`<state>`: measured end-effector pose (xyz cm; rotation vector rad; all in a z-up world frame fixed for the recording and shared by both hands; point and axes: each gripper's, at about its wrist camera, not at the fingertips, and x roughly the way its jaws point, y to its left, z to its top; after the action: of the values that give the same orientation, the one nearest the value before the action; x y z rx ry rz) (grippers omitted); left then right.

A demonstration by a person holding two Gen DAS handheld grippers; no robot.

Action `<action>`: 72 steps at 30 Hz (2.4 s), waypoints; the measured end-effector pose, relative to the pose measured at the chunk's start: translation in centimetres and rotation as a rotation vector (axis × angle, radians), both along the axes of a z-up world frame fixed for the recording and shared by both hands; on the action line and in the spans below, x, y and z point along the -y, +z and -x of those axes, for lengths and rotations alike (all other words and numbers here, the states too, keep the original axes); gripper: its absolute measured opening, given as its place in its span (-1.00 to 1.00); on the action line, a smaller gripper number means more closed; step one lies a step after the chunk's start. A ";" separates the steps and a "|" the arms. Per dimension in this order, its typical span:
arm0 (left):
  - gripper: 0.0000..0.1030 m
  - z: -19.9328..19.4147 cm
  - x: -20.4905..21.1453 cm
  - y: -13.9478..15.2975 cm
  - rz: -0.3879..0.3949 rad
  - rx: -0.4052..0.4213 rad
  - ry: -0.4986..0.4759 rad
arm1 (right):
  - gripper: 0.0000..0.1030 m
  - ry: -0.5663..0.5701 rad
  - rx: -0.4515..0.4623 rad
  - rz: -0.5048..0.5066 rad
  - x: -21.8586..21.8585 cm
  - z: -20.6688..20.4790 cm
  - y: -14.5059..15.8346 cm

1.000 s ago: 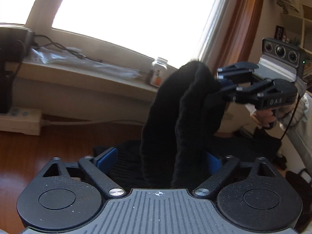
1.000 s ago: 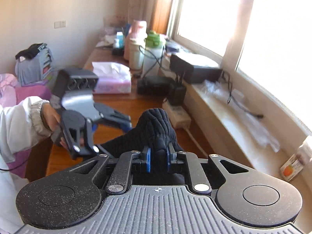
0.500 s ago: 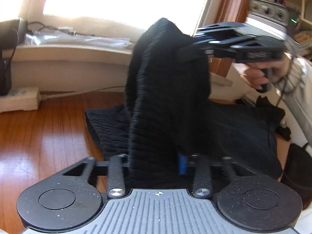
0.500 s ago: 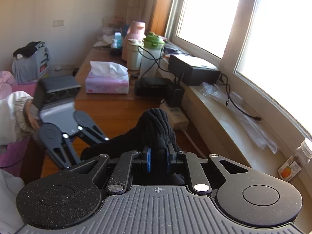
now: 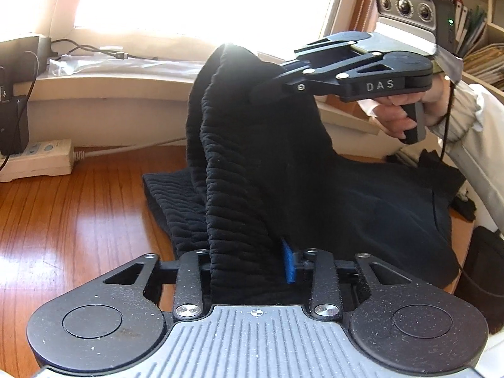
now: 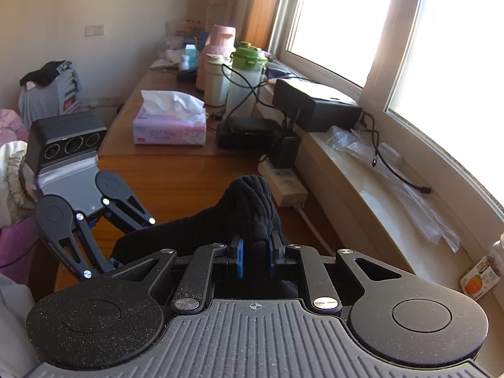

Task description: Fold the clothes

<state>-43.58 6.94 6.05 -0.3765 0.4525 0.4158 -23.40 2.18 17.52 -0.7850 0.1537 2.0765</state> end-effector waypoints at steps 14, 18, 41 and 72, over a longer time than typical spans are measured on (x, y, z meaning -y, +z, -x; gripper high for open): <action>-0.62 0.2 0.8 0.8 -0.001 0.027 0.016 | -0.71 0.001 0.015 -0.008 -0.4 1.0 -0.9; -0.58 0.8 1.9 1.0 0.001 0.003 0.023 | -0.70 0.016 0.047 0.006 -1.4 3.0 -2.9; 0.26 5.0 -0.4 3.5 -0.046 0.092 0.222 | -0.83 -0.290 0.151 0.005 -4.0 2.9 -8.7; 0.52 -18.2 -3.5 0.1 -0.138 -0.131 -0.017 | -0.16 -0.924 -0.112 0.006 31.6 -19.4 -11.0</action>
<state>-25.36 10.46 6.13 -0.2127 0.5508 0.4545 -4.03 -29.45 6.50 -0.4590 0.4845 1.2339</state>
